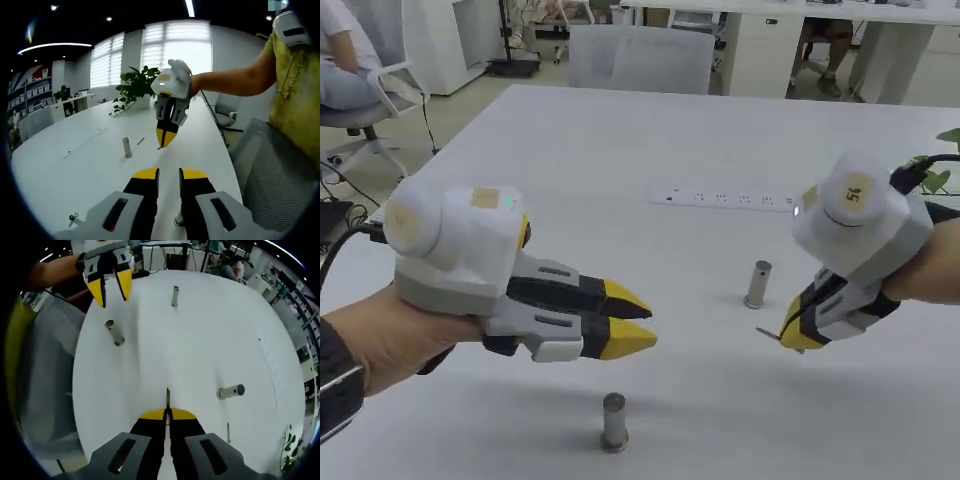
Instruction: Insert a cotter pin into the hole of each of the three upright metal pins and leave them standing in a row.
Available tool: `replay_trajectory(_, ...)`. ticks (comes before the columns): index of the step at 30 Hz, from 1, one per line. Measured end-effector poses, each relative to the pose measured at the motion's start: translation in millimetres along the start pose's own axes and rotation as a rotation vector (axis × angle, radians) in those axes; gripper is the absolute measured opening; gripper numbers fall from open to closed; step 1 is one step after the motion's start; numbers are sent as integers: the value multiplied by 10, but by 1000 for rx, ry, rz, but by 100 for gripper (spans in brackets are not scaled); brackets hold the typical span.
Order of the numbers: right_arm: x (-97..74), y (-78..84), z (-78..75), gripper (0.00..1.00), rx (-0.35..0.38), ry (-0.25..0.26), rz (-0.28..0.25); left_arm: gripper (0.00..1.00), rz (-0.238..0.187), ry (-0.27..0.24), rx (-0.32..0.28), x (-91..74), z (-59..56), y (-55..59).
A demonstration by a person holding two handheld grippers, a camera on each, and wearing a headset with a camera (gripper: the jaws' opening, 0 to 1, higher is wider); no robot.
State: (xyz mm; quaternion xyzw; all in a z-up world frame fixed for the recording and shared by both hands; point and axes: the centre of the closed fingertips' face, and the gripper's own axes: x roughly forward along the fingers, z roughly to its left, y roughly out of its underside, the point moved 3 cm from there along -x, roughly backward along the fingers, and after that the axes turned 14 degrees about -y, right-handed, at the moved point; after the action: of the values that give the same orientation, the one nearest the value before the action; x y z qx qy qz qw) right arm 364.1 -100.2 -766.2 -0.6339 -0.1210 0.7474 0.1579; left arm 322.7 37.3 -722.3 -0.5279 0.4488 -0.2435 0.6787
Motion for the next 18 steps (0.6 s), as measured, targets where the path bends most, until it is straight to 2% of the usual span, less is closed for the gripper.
replay_trajectory(8,-87,-402,344,2,-120,-25,-4,14,9,19,41,21,-140,-48)
replay_trajectory(13,-150,-566,479,2,-163,-34,-17,14,14,21,48,27,-188,-47)
replay_trajectory(18,-173,-656,570,2,-206,-36,0,14,11,30,59,47,-243,-78)
